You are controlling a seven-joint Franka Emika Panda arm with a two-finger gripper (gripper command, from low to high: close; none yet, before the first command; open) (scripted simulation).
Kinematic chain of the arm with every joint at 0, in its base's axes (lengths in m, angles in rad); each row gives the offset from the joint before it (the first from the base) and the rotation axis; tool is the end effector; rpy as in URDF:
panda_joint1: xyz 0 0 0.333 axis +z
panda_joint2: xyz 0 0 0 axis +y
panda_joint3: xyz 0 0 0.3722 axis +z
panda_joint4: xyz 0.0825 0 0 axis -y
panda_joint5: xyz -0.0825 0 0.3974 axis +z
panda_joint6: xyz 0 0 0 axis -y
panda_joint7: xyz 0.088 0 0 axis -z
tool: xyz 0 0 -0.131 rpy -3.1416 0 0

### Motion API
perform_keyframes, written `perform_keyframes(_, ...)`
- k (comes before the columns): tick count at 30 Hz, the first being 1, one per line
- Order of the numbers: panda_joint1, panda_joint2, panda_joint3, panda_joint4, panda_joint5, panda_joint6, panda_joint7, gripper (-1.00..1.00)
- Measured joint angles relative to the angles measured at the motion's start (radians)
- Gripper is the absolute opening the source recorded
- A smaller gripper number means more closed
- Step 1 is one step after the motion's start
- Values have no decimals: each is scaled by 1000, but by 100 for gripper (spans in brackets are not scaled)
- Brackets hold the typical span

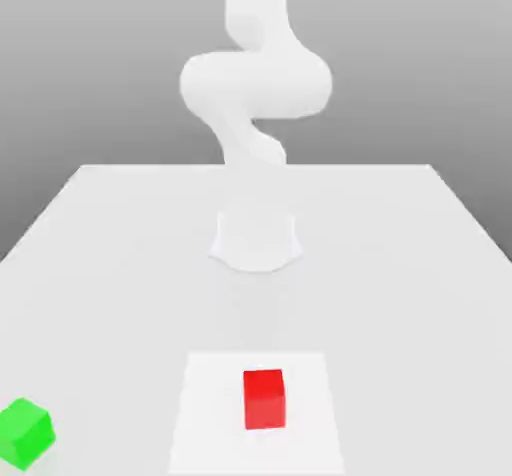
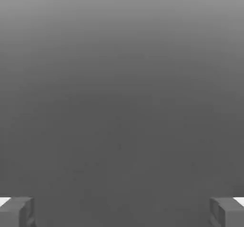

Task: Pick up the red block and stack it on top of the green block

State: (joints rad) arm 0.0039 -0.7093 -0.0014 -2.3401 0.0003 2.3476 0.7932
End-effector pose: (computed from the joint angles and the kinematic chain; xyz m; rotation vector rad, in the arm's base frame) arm 0.3742 0.0007 0.6867 -2.5017 1.0442 -0.9354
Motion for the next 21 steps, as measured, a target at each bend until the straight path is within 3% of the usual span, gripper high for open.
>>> perform_keyframes(21, 27, 768, -5, -332, 2, 406, -56, 0)
